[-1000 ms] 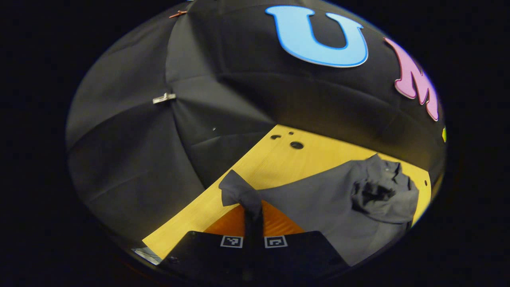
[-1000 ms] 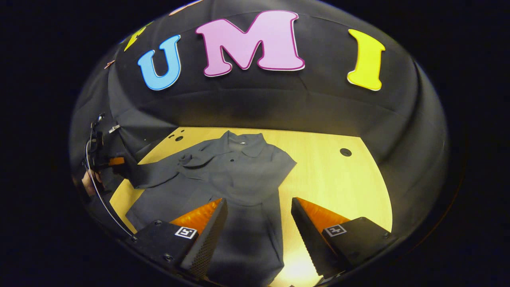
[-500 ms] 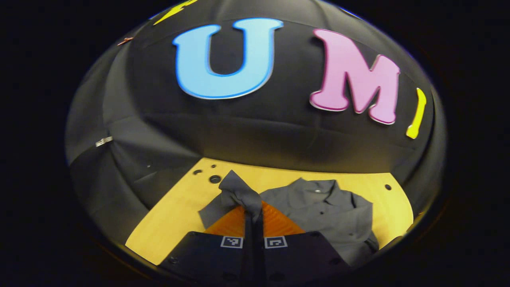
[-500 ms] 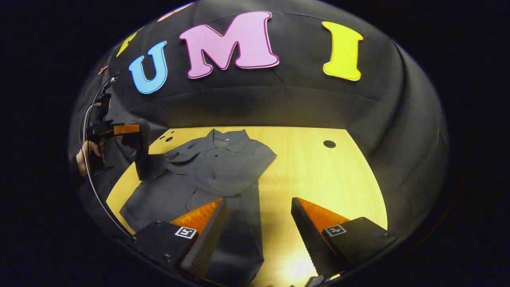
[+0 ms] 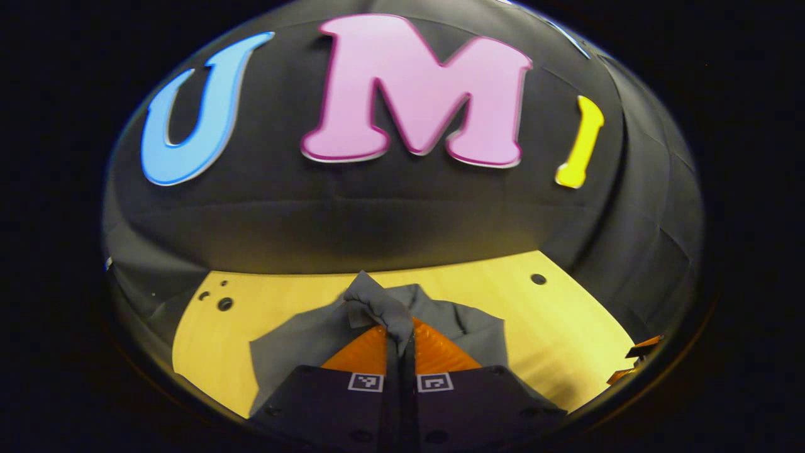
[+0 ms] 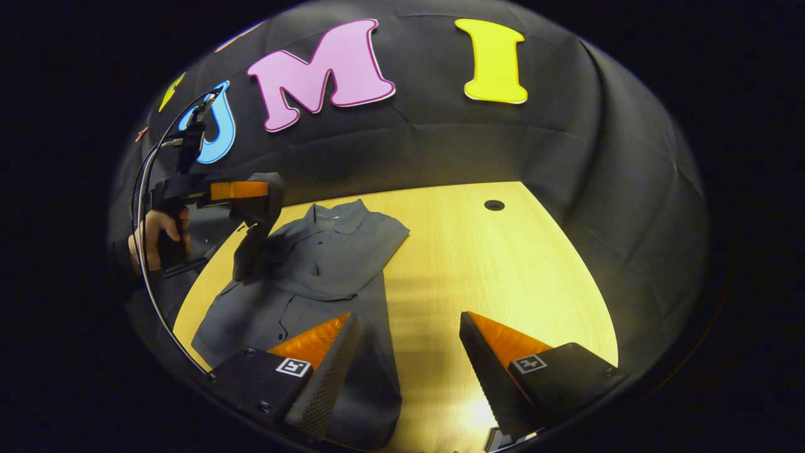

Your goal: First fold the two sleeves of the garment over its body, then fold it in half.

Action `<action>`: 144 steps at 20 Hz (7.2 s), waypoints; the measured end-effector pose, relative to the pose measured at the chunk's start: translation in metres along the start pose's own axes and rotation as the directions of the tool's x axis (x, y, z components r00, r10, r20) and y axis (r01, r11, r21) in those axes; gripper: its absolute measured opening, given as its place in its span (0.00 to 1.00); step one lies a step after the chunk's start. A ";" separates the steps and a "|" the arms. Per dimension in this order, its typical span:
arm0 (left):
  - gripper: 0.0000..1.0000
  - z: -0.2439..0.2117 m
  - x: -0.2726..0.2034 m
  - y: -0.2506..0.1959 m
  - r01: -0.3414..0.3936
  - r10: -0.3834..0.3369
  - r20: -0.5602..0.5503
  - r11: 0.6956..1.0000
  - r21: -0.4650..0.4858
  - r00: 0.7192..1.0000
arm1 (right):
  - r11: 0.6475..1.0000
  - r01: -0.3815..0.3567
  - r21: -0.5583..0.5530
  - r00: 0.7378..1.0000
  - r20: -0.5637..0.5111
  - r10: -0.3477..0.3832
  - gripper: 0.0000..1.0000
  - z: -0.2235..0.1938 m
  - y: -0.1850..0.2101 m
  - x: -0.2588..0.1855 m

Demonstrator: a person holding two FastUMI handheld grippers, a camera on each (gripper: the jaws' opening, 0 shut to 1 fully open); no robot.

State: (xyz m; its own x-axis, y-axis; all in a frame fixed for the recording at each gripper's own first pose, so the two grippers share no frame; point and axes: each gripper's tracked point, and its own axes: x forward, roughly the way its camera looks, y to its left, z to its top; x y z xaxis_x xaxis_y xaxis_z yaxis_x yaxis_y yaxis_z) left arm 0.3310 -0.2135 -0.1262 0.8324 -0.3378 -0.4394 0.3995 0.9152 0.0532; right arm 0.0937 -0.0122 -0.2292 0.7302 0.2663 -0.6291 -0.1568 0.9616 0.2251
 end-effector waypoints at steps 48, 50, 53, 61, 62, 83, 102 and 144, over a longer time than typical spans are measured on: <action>0.96 -0.358 -0.267 0.227 -0.235 0.206 -0.393 0.972 -0.027 0.896 | 0.959 0.282 0.012 0.888 -0.382 -0.256 0.99 -0.216 0.057 -0.017; 0.96 -0.361 -0.267 0.223 -0.235 0.201 -0.401 0.971 -0.037 0.894 | 0.955 0.295 0.025 0.886 -0.382 -0.263 0.92 -0.216 0.063 -0.016; 0.85 -0.362 -0.260 0.205 -0.212 0.177 -0.411 0.977 -0.040 0.894 | 0.953 0.301 0.028 0.881 -0.392 -0.267 0.63 -0.217 0.073 -0.014; 0.10 -0.356 -0.249 0.184 -0.173 0.121 -0.412 0.981 -0.091 0.903 | 0.975 0.185 -0.119 0.875 -0.432 -0.219 0.06 -0.215 0.096 -0.004; 0.08 -0.357 -0.249 0.184 -0.177 0.119 -0.416 0.979 -0.104 0.902 | 0.980 0.154 -0.123 0.874 -0.446 -0.193 0.05 -0.217 0.098 -0.003; 0.06 -0.183 -0.237 0.155 -0.115 0.068 -0.182 0.957 -0.265 0.981 | 0.981 -0.056 0.184 0.983 -0.164 0.087 0.05 -0.040 0.124 -0.001; 0.05 -0.014 -0.101 0.199 -0.093 0.113 0.053 0.954 -0.285 0.992 | 0.983 -0.132 0.125 0.988 0.092 0.122 0.05 0.145 0.115 0.114; 0.96 0.007 -0.198 0.201 -0.226 0.235 0.163 0.972 -0.067 0.958 | 0.992 0.119 -0.038 0.963 0.247 -0.106 0.99 0.139 0.134 0.045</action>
State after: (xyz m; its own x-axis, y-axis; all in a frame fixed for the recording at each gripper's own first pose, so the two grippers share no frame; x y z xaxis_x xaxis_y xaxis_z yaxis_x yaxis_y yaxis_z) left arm 0.2488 0.0356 -0.0223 0.9541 -0.1448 -0.2621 0.1738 0.9806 0.0909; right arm 0.1975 0.1197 -0.1238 0.8841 0.1383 -0.4463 -0.0941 0.9883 0.1198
